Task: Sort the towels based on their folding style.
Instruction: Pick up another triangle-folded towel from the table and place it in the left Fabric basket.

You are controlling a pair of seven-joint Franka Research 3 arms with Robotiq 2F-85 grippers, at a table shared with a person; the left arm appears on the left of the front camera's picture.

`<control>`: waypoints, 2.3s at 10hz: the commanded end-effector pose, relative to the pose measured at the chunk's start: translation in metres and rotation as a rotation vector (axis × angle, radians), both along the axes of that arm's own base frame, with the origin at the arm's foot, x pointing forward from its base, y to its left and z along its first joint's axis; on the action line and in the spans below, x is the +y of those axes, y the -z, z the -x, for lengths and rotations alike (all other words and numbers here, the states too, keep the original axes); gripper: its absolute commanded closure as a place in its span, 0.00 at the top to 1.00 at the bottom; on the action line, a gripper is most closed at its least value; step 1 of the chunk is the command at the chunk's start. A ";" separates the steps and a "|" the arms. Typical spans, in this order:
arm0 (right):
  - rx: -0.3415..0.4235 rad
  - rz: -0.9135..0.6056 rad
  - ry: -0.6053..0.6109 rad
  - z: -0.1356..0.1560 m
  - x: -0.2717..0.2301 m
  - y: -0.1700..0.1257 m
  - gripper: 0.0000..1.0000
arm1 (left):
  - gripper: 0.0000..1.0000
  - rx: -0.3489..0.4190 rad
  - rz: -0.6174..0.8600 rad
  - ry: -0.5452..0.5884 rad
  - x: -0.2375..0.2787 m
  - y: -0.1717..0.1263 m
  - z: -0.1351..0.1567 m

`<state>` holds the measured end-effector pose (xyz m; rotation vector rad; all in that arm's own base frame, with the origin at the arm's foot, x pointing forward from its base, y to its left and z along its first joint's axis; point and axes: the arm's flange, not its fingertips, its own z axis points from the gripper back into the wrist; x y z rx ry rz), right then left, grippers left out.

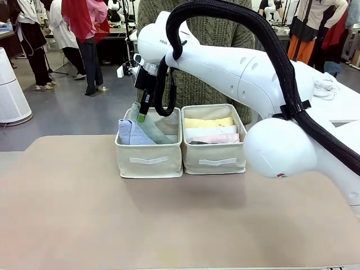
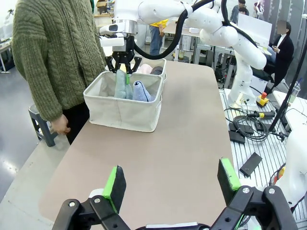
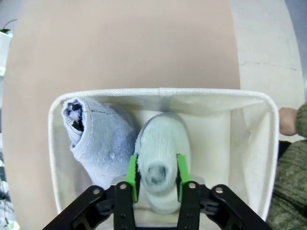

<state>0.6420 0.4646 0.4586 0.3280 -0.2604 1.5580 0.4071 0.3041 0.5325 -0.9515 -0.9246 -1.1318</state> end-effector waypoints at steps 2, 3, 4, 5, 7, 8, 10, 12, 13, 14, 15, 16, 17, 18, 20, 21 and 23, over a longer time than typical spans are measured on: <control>0.007 -0.024 -0.023 -0.024 0.014 -0.009 0.77 | 1.00 -0.010 0.009 -0.007 0.000 -0.002 0.002; 0.007 -0.022 -0.022 -0.024 0.013 -0.010 0.80 | 1.00 -0.010 0.009 -0.007 0.000 -0.002 0.002; 0.007 -0.020 -0.022 -0.024 0.013 -0.010 0.97 | 1.00 -0.010 0.009 -0.007 0.000 -0.002 0.002; 0.006 -0.020 -0.022 -0.024 0.012 -0.011 1.00 | 1.00 -0.010 0.009 -0.007 0.000 -0.002 0.002; 0.008 -0.022 -0.022 -0.024 0.012 -0.011 1.00 | 1.00 -0.010 0.009 -0.007 0.000 -0.002 0.002; 0.009 -0.024 -0.022 -0.024 0.012 -0.011 1.00 | 1.00 -0.010 0.009 -0.007 0.000 -0.002 0.002; 0.012 -0.023 -0.024 -0.023 0.011 -0.012 1.00 | 1.00 -0.010 0.009 -0.007 0.000 -0.002 0.002; 0.020 0.011 -0.008 -0.012 0.011 -0.025 1.00 | 1.00 -0.010 0.009 -0.007 0.000 -0.002 0.002; 0.069 0.130 0.039 0.017 0.006 -0.047 1.00 | 1.00 -0.010 0.009 -0.007 0.000 -0.002 0.002; 0.093 0.231 0.119 0.055 -0.010 -0.074 1.00 | 1.00 -0.010 0.009 -0.007 0.000 -0.002 0.002; 0.073 0.297 0.205 0.103 -0.038 -0.099 1.00 | 1.00 -0.010 0.009 -0.007 0.000 -0.002 0.002; 0.065 0.330 0.282 0.141 -0.065 -0.111 1.00 | 1.00 -0.010 0.009 -0.007 0.000 -0.002 0.002; 0.149 0.416 0.370 0.170 -0.094 -0.110 1.00 | 1.00 -0.010 0.009 -0.007 0.000 -0.002 0.002; 0.289 0.570 0.491 0.194 -0.129 -0.107 1.00 | 1.00 -0.010 0.009 -0.007 0.000 -0.002 0.002; 0.381 0.743 0.624 0.235 -0.187 -0.118 1.00 | 1.00 -0.010 0.009 -0.007 0.000 -0.002 0.002; 0.399 0.778 0.668 0.245 -0.208 -0.122 1.00 | 1.00 -0.010 0.009 -0.007 0.000 -0.002 0.002; 0.340 0.755 0.725 0.256 -0.251 -0.133 1.00 | 1.00 -0.010 0.009 -0.007 0.000 -0.002 0.002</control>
